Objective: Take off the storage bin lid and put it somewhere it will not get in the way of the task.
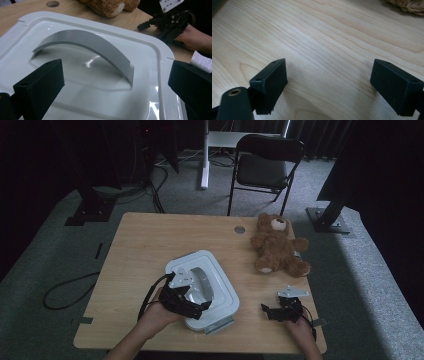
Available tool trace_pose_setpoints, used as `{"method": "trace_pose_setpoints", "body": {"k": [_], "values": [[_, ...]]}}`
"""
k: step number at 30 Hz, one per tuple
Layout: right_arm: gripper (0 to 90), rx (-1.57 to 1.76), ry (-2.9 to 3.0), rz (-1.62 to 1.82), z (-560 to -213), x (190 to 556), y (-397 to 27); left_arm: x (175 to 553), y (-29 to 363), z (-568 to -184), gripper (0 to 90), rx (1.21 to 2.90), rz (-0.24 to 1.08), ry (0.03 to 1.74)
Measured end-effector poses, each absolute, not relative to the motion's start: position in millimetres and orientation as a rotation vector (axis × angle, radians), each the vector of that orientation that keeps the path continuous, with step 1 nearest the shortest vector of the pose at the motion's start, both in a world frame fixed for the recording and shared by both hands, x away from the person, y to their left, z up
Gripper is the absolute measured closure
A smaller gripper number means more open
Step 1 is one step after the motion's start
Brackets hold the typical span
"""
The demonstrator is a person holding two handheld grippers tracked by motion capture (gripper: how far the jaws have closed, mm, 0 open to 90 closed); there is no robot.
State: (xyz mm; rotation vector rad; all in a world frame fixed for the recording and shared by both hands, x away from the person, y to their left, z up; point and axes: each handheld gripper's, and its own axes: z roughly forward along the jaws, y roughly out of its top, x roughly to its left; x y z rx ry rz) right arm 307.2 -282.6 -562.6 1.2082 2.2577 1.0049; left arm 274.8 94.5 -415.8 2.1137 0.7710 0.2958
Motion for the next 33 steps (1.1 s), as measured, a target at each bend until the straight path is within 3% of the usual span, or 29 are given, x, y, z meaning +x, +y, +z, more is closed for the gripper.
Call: {"method": "trace_pose_setpoints", "body": {"k": [15, 17, 20, 22, 25, 28, 33], "values": [[13.4, 1.203, 2.265, 1.009, -562.6, 306.9, -282.1, 298.9, 77.5, -426.4, 1.1, 2.135, 0.272, 0.825], [13.8, 1.203, 2.265, 1.010, -562.7, 306.9, -282.2, 300.6, 76.9, -426.6, 6.6, 2.130, 0.291, 0.829], [14.6, 1.207, 2.259, 1.011, -562.5, 306.9, -282.6, 303.8, 75.6, -428.3, 6.7, 2.126, 0.280, 0.845], [14.6, 1.207, 2.259, 1.011, -562.5, 306.9, -282.6, 304.7, 76.7, -429.0, 14.2, 2.111, 0.277, 0.851], [14.6, 1.207, 2.259, 1.010, -562.6, 306.9, -282.6, 306.5, 77.7, -429.5, 16.7, 2.105, 0.288, 0.864], [14.7, 1.207, 2.259, 1.010, -562.6, 306.8, -282.5, 306.0, 78.5, -429.5, 25.2, 2.097, 0.276, 0.846], [14.6, 1.207, 2.258, 1.009, -562.6, 306.9, -282.5, 303.5, 76.1, -429.9, 46.7, 2.079, 0.223, 0.817]]}}
